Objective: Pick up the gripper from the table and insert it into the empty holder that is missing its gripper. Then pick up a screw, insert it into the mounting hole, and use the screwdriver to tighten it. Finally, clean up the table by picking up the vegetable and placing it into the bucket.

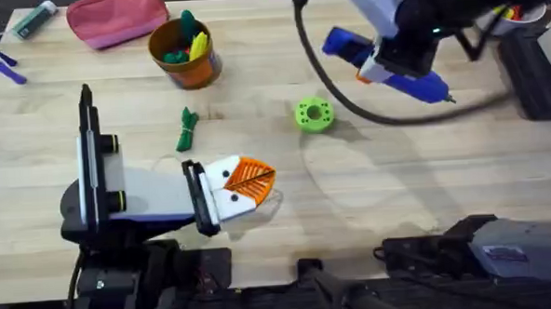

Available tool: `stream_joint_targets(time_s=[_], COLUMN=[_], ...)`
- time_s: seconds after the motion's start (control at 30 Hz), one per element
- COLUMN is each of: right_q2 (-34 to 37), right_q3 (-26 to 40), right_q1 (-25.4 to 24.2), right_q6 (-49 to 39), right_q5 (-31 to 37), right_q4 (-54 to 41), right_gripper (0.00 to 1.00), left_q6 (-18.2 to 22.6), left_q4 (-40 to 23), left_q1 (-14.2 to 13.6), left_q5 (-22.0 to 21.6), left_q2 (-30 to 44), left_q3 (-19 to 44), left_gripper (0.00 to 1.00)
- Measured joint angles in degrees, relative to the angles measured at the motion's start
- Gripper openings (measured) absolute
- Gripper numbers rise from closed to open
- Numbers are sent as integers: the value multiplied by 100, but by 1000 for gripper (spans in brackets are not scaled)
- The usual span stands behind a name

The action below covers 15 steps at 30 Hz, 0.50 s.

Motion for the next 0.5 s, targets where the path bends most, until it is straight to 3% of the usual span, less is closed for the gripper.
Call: stream_joint_targets(time_s=[0.5], right_q2=[2320], right_q3=[9], right_q1=[-988], right_q6=[-134], right_q5=[508], right_q4=[67], right_gripper=[25], left_q6=[0], left_q4=[0], left_q1=[0], left_q5=[1], left_q2=[0], left_q3=[0], left_gripper=[17])
